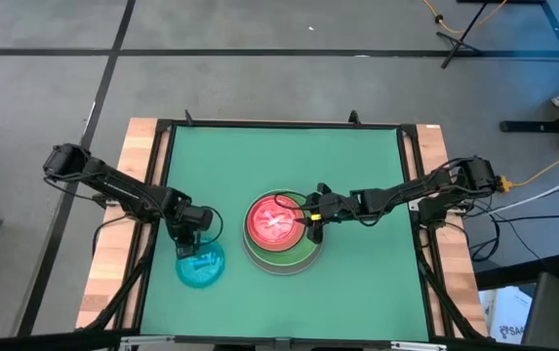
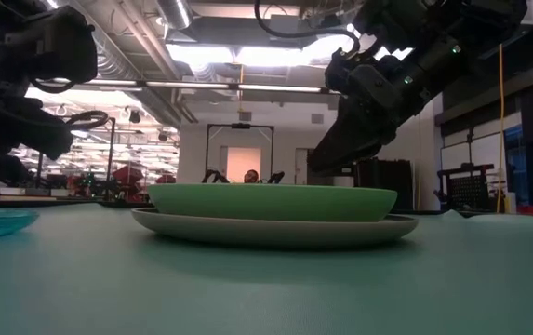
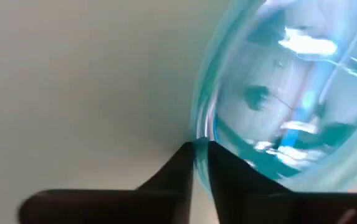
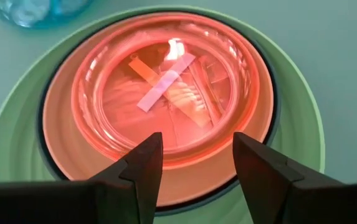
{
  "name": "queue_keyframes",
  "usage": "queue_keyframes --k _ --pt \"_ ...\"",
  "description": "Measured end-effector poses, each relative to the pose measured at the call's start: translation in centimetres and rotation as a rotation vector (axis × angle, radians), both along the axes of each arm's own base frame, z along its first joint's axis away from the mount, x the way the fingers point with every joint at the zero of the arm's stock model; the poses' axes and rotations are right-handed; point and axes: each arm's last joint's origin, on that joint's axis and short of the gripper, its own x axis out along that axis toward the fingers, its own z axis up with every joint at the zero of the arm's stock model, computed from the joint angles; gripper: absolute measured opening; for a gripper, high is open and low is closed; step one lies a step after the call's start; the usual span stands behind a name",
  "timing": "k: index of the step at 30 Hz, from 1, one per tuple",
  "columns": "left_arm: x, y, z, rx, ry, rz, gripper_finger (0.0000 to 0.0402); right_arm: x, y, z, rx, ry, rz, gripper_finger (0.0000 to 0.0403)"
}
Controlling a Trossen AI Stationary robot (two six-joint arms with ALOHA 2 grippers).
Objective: Stack plastic plates
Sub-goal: Stack the blue plate on the pink plate
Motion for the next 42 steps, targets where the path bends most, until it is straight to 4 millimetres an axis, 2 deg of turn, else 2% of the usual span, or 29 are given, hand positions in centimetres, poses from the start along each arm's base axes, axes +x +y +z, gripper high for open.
queue_keyframes --k 4,10,14,20,25,28,32,37,42 --pt "0.1 0.0 0.0 0.012 -0.018 -0.018 0.0006 -0.1 0.0 -0.1 -0.002 0.012 0.000 0.0184" --pt "0.2 0.0 0.1 0.014 -0.023 -0.024 0.0003 -0.1 0.0 -0.1 -0.002 0.018 0.001 0.0184" --pt "1.0 -0.1 1.1 0.026 -0.059 -0.023 0.0003 -0.8 -0.1 0.4 -0.007 0.057 0.001 0.0184" --pt "3.5 -0.5 4.6 0.037 -0.187 0.010 0.0002 -2.5 0.1 1.7 -0.053 0.112 -0.040 0.0184" --pt "5.4 -0.8 8.0 0.063 -0.319 0.026 0.0001 -3.2 1.4 2.2 -0.078 0.121 -0.009 0.0184" --pt "6.3 -0.8 9.9 0.133 -0.415 0.028 0.0002 -3.4 2.2 2.2 -0.086 0.121 0.016 0.0184" --pt "7.5 -0.5 11.5 0.294 -0.559 0.080 0.0004 -3.6 2.8 2.2 -0.093 0.126 0.040 0.0184" --pt "8.7 0.2 12.0 0.407 -0.703 0.096 0.0005 -3.5 2.8 2.2 -0.097 0.128 0.041 0.0184" --pt "10.3 1.4 10.7 0.522 -0.777 0.114 0.0006 -3.5 2.7 2.2 -0.099 0.127 0.041 0.0184"
